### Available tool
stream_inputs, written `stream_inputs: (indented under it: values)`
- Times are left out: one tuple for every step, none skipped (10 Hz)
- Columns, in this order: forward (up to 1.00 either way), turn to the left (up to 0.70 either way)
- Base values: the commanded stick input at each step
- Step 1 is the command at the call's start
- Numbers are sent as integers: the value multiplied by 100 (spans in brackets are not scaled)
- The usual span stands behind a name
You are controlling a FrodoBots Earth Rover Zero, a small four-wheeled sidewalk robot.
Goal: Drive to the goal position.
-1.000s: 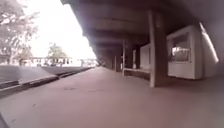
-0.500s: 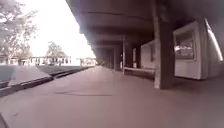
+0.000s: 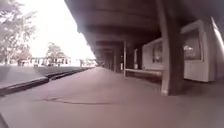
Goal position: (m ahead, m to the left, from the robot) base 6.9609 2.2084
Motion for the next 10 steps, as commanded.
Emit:
stream_inputs:
  values:
    - [85, 0]
    - [85, 0]
    - [85, 0]
    - [85, 0]
    - [85, 0]
    - [85, 0]
    - [85, 0]
    - [85, 0]
    - [85, 0]
    - [85, 0]
